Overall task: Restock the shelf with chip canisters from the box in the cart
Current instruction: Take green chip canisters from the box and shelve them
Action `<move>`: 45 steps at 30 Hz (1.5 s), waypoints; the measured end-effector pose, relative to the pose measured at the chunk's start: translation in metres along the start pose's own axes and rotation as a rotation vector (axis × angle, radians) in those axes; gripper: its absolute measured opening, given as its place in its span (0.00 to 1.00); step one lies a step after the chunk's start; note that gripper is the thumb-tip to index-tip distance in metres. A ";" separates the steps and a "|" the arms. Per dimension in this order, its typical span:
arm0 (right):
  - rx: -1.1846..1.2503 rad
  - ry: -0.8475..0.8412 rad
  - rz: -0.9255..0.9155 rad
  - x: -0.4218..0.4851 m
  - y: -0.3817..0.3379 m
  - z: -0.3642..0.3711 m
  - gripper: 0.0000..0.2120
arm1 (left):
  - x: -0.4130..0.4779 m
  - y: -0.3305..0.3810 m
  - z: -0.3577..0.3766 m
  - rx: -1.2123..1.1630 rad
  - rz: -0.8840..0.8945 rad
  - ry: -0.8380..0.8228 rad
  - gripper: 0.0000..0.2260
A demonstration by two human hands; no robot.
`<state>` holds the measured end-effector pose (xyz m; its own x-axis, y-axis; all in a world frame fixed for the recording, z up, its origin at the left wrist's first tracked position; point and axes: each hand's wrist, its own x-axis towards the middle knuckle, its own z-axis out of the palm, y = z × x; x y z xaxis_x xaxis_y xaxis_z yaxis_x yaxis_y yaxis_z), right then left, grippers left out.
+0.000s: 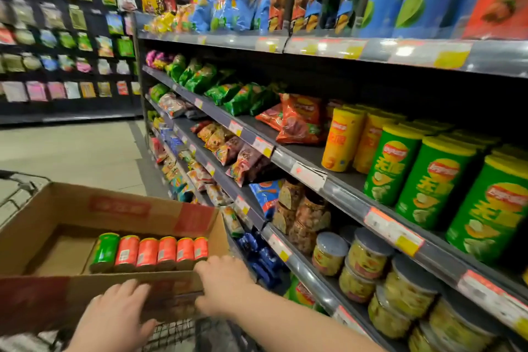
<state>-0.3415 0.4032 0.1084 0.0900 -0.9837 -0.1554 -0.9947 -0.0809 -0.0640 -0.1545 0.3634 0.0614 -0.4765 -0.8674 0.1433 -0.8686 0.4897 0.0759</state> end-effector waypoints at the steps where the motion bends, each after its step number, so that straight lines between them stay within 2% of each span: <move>1: -0.004 0.005 -0.002 0.009 -0.005 -0.001 0.24 | 0.003 -0.009 0.001 0.008 -0.010 -0.012 0.32; 3: -0.007 0.008 0.007 0.026 -0.015 -0.003 0.26 | 0.015 -0.031 0.002 0.041 -0.056 -0.146 0.30; 11: -0.014 0.033 0.105 0.110 -0.068 -0.010 0.21 | 0.068 -0.121 -0.011 0.077 0.027 -0.091 0.26; 21: 0.010 -0.012 0.198 0.176 -0.122 -0.002 0.24 | 0.107 -0.210 -0.001 0.142 0.077 -0.217 0.25; 30: 0.058 -0.136 0.249 0.233 -0.117 0.023 0.25 | 0.128 -0.243 0.026 0.084 0.052 -0.308 0.25; 45: 0.178 -0.282 0.108 0.400 -0.087 0.080 0.23 | 0.233 -0.307 0.085 0.093 -0.142 -0.528 0.26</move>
<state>-0.2145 0.0293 -0.0269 0.0198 -0.9001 -0.4352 -0.9770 0.0751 -0.1997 -0.0101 0.0032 -0.0124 -0.3369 -0.8624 -0.3779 -0.9260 0.3760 -0.0326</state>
